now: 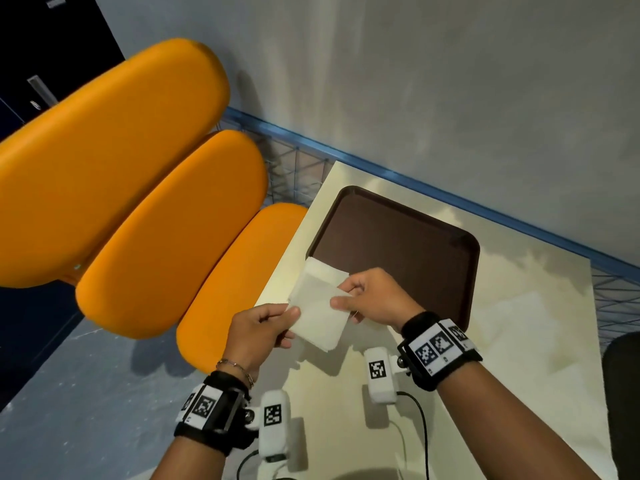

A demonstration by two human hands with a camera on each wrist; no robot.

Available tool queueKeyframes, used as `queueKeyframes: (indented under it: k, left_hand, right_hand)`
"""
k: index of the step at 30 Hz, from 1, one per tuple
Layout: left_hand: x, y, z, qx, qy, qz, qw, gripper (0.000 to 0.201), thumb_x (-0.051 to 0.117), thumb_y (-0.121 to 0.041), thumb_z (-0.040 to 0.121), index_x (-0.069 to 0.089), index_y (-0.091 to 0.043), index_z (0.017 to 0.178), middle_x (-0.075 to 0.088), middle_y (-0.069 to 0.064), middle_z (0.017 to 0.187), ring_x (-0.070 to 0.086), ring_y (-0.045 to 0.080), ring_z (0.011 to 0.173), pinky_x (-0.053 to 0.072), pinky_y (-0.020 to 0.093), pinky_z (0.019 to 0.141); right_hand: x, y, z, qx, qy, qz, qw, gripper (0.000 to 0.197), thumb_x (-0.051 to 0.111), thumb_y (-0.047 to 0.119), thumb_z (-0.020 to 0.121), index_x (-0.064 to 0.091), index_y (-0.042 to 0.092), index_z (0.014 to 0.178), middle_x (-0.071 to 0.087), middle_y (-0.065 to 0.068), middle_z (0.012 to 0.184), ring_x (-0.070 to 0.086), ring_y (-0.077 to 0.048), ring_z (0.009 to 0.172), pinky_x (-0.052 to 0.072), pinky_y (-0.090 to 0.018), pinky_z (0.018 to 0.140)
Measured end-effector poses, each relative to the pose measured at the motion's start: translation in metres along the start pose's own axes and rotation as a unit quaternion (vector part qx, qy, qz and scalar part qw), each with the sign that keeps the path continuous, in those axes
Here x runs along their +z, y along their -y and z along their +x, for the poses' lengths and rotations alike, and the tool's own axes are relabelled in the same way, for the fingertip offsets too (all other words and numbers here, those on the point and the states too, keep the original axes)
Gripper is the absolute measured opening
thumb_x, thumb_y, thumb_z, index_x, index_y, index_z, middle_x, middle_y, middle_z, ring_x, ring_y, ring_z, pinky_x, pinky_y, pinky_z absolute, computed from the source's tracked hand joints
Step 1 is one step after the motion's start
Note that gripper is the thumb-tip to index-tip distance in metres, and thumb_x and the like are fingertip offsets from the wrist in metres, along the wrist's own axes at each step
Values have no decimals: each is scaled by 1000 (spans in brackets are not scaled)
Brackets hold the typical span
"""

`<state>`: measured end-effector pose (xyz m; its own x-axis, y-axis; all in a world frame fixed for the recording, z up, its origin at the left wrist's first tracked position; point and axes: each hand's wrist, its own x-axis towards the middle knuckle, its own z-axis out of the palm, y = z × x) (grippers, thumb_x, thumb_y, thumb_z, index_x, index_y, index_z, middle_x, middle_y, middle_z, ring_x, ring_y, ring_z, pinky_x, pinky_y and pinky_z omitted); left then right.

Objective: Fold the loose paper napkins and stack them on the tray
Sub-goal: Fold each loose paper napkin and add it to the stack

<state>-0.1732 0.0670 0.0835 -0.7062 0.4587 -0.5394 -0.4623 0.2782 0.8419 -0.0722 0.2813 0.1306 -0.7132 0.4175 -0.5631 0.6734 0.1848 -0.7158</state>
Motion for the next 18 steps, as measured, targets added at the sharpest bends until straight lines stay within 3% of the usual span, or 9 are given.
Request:
queueKeyframes:
  k: [2, 5, 9, 12, 16, 18]
  left_hand:
    - [6, 4, 15, -6, -32, 4, 999, 12, 87, -19, 85, 79, -13, 92, 78, 8, 76, 68, 15, 60, 62, 31, 62]
    - [15, 11, 40, -10, -73, 19, 997, 9, 85, -18, 88, 79, -17, 94, 79, 8, 80, 69, 15, 60, 62, 29, 60]
    - [21, 19, 66, 6, -102, 77, 992, 12, 85, -20, 85, 82, -21, 97, 80, -1, 81, 73, 21, 73, 62, 33, 63]
    - [23, 22, 75, 10, -112, 110, 988, 15, 87, -22, 84, 82, -21, 98, 80, -2, 81, 72, 16, 71, 63, 33, 68]
    - [25, 25, 81, 15, -113, 144, 983, 16, 87, -24, 83, 82, -20, 97, 78, -6, 77, 73, 12, 71, 66, 36, 72]
    - [26, 25, 82, 16, -116, 159, 980, 16, 87, -26, 83, 82, -21, 97, 78, -6, 76, 71, 10, 70, 65, 35, 71]
  right_hand:
    - [1, 1, 18, 12, -46, -2, 999, 7, 86, 19, 89, 82, 15, 93, 81, -1, 86, 77, -21, 71, 64, -28, 67]
    - [5, -1, 41, 29, -106, 5, 994, 7, 86, 16, 88, 80, 15, 91, 80, -4, 82, 71, -12, 59, 60, -23, 61]
    - [11, -11, 64, 37, -156, 4, 987, 7, 86, 15, 85, 79, 16, 84, 78, -3, 74, 66, -9, 50, 64, -28, 66]
    - [14, -21, 75, 45, -178, 2, 983, 10, 87, 18, 84, 77, 18, 81, 77, -2, 76, 68, -10, 56, 65, -30, 72]
    - [16, -33, 80, 56, -176, 19, 983, 13, 89, 20, 83, 76, 17, 84, 77, -5, 85, 71, -13, 66, 60, -25, 65]
    - [17, -37, 82, 59, -183, 20, 981, 15, 91, 22, 81, 76, 18, 81, 77, -6, 87, 72, -15, 67, 62, -28, 67]
